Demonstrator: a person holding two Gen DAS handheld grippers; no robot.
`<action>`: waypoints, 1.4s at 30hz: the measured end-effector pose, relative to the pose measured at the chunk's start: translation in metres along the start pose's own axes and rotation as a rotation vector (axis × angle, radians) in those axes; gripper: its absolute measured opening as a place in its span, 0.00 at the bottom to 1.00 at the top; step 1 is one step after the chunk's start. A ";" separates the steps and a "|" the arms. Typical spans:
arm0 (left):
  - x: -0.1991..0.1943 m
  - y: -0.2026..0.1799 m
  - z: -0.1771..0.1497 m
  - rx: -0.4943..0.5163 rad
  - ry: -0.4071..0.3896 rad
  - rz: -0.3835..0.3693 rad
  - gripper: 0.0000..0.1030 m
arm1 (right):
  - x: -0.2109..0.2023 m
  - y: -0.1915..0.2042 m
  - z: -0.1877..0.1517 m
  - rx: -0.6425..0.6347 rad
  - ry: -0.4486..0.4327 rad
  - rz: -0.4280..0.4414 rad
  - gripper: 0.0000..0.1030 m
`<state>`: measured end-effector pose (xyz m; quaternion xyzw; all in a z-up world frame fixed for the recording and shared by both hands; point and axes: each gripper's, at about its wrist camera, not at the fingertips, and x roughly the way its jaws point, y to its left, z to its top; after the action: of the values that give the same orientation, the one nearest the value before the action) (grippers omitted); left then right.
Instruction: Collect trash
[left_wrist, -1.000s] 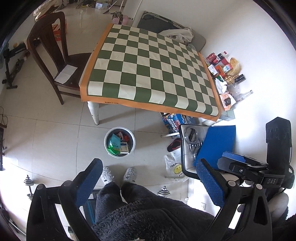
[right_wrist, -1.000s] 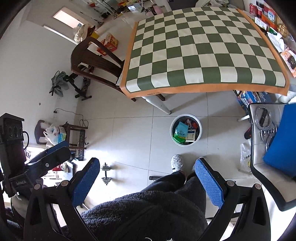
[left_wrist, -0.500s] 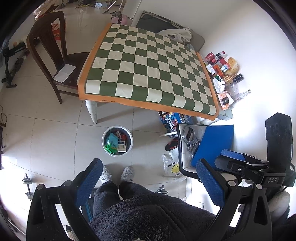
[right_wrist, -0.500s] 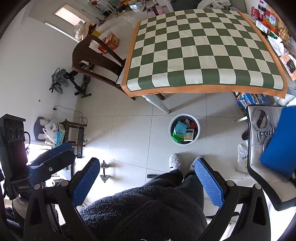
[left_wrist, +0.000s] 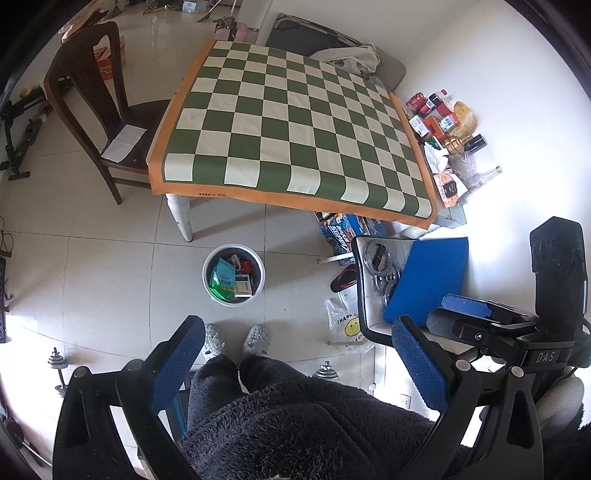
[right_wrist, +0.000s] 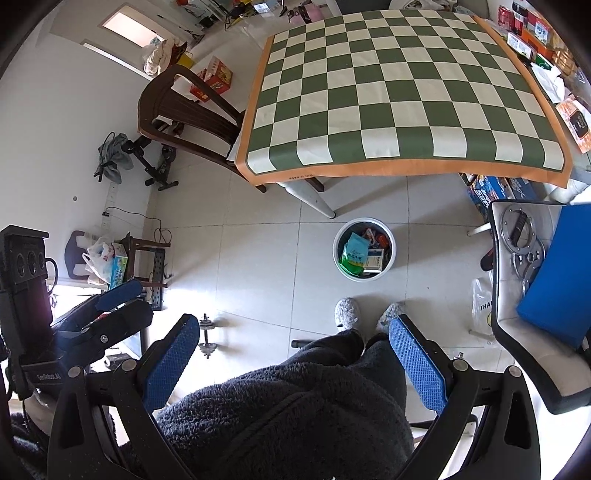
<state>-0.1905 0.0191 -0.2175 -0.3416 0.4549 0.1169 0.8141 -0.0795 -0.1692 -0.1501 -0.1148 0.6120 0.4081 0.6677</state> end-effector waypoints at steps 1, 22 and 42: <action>0.000 0.000 0.000 -0.001 -0.001 0.001 1.00 | 0.000 -0.001 0.000 0.003 0.002 0.001 1.00; -0.001 0.000 0.005 0.000 -0.002 -0.005 1.00 | -0.001 -0.004 0.000 0.003 0.001 0.001 1.00; -0.002 0.004 0.008 0.002 -0.004 -0.010 1.00 | -0.003 -0.003 0.006 0.004 0.008 0.002 1.00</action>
<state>-0.1885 0.0274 -0.2147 -0.3428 0.4519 0.1133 0.8157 -0.0729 -0.1690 -0.1474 -0.1143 0.6155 0.4071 0.6651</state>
